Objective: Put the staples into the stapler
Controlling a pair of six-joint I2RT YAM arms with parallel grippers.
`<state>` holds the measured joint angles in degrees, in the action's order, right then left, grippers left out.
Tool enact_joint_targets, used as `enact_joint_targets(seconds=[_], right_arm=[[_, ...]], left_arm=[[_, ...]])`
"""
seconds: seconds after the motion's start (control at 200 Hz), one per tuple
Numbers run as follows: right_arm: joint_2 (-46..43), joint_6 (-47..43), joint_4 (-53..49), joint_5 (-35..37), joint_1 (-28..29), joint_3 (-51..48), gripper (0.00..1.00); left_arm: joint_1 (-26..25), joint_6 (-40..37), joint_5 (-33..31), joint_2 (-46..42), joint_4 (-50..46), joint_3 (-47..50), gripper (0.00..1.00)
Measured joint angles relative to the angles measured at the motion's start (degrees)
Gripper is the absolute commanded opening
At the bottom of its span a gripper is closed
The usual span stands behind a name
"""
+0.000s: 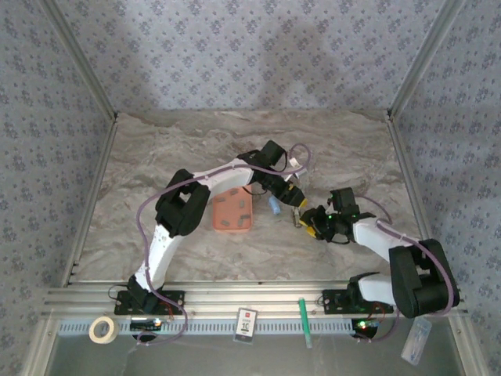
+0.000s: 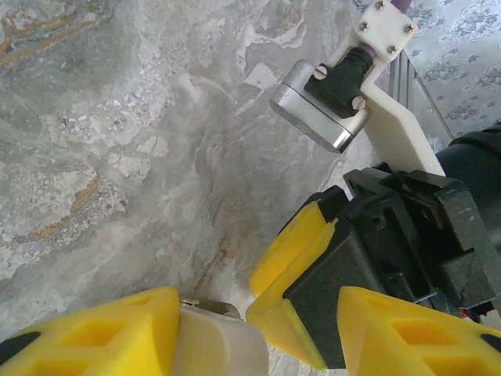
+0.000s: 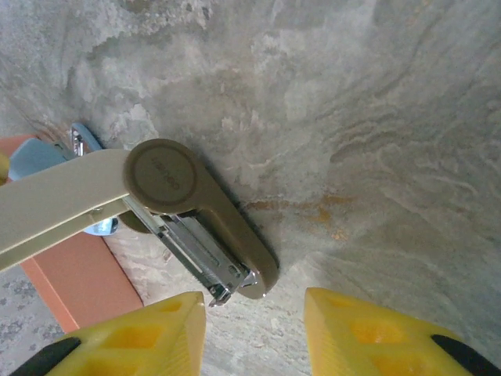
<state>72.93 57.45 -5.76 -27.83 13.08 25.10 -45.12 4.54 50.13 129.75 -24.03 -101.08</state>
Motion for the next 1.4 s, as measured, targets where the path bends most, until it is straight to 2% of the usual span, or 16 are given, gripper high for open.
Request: enact_joint_targets(seconds=[0.47,0.65,0.92,1.189,1.404], right_arm=[[4.0,-0.3,4.3,-0.5,0.6,0.3,0.24],[4.0,-1.1,4.3,-0.5,0.6,0.3,0.24],[2.7,-2.7,2.0,0.7,0.6,0.5,0.34],[-4.8,-5.6,-10.1,3.2,0.7,1.6,0.41],[-8.3,-8.1,-19.0,3.5,0.7,8.0,0.47]], left_arm=[[-0.7,0.0,0.2,0.0,-0.3,0.3,0.52],[-1.6,-0.2,0.5,0.0,-1.1,0.3,0.52],[-1.8,-0.5,0.0,0.0,-1.4,0.3,0.52],[-1.8,-0.5,-1.6,0.0,-2.1,0.3,0.54],[-1.8,0.6,-3.8,-0.1,-2.8,0.4,0.58]])
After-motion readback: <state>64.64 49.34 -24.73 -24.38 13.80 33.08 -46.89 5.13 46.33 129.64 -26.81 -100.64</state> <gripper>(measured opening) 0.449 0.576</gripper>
